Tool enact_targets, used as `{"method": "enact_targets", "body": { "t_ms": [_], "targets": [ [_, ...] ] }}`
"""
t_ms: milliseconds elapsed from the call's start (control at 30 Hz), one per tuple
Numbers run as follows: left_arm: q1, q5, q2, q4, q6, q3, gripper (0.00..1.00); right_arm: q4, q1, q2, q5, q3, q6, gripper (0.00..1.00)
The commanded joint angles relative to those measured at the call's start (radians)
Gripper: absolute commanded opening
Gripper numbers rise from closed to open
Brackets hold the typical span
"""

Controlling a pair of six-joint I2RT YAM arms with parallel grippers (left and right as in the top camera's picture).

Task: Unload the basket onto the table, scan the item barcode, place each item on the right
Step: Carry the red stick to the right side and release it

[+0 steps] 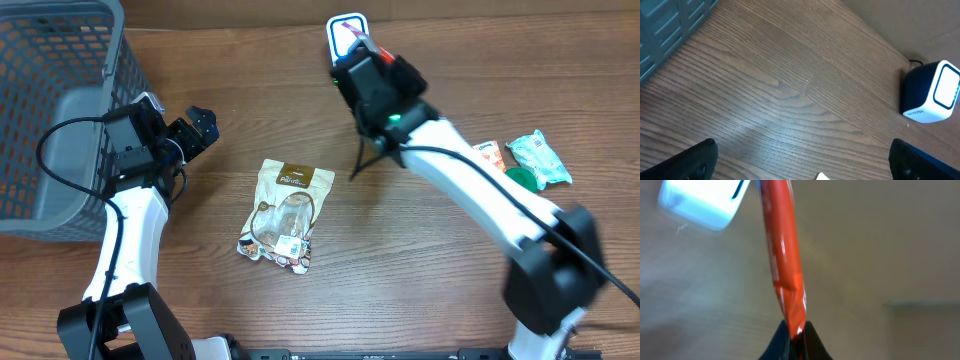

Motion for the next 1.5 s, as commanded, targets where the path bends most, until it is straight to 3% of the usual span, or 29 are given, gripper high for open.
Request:
{"method": "enact_targets", "body": {
  "t_ms": [0, 167, 433, 567, 667, 767, 800, 967, 1200, 1333, 1467],
  "targets": [
    [0.000, -0.014, -0.009, -0.003, -0.014, -0.004, 1.00, -0.188, -0.058, -0.050, -0.314, 0.005, 0.416, 0.04],
    [0.000, -0.014, -0.009, -0.003, -0.014, -0.004, 1.00, -0.434, -0.153, -0.046, -0.618, -0.065, 0.477, 0.04],
    [0.000, -0.014, -0.009, -0.003, -0.014, -0.004, 1.00, -0.402, -0.259, -0.046, -0.628, -0.291, 0.477, 0.04],
    [0.000, -0.014, -0.009, -0.003, -0.014, -0.004, 1.00, -0.368, -0.293, -0.046, -0.616, -0.350, 0.488, 0.09],
    [0.000, -0.014, -0.009, -0.003, -0.014, -0.004, 1.00, -0.341, -0.309, -0.046, -0.579, -0.378, 0.526, 0.25],
    [0.000, -0.014, -0.009, -0.003, -0.014, -0.004, 1.00, -0.308, -0.316, -0.046, -0.579, -0.405, 0.525, 0.55],
    [0.000, -0.014, -0.009, -0.003, -0.014, -0.004, 1.00, -0.293, -0.316, -0.046, -0.579, -0.414, 0.525, 0.60],
    [0.000, -0.014, -0.009, -0.003, -0.014, -0.004, 1.00, -0.229, -0.314, -0.046, -0.654, -0.435, 0.526, 0.61],
    [0.000, -0.014, -0.009, -0.003, -0.014, -0.004, 1.00, -0.020, -0.291, -0.046, -1.096, -0.503, 0.551, 0.60],
    [0.000, -0.015, -0.009, -0.003, -0.014, -0.004, 1.00, 0.171, -0.223, -0.046, -1.119, -0.574, 0.732, 0.60],
    [0.000, -0.015, -0.009, -0.003, -0.014, -0.004, 1.00, 0.369, -0.108, -0.046, -1.115, -0.633, 0.780, 0.60]
  ]
}}
